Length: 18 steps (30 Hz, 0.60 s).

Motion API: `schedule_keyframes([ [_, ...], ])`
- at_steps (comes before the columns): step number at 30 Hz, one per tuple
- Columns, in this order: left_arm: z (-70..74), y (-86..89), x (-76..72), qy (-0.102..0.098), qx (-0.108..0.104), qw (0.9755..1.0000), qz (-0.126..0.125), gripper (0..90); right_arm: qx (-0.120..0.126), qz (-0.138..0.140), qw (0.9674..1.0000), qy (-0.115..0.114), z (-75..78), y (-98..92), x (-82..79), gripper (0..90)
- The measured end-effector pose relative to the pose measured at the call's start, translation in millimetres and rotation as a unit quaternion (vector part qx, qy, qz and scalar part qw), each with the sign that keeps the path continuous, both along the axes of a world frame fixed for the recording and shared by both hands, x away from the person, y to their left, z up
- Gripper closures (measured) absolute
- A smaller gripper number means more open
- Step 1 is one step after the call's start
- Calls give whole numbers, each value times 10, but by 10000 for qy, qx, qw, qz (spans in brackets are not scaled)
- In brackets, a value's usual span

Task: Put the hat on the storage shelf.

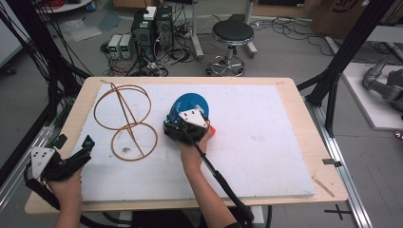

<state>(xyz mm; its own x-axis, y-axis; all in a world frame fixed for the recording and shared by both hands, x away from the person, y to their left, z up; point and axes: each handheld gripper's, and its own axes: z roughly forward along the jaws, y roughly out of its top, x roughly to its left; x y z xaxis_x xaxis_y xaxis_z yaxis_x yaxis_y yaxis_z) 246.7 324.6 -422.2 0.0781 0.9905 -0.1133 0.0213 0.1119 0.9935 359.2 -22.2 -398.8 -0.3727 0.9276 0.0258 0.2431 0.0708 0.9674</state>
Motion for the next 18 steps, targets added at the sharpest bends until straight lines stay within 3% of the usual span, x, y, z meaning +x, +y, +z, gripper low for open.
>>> schedule_keyframes([
  [4, -4, 4, 0, -6, -22, 10000, 4, 150, 65, -139, 9997, 191, -43, 4, 66, 136],
  [10, -5, 3, 0, 1, -13, 10000, -2, 150, -29, -251, 9993, 262, -80, 24, 100, 175],
  [14, -7, 5, 2, 13, -10, 10000, -3, 150, -100, -410, 9986, 304, -101, 46, 118, 249],
  [18, -6, 4, 3, 13, -3, 10000, -5, 150, -155, -381, 9985, 365, -111, 45, 128, 325],
])
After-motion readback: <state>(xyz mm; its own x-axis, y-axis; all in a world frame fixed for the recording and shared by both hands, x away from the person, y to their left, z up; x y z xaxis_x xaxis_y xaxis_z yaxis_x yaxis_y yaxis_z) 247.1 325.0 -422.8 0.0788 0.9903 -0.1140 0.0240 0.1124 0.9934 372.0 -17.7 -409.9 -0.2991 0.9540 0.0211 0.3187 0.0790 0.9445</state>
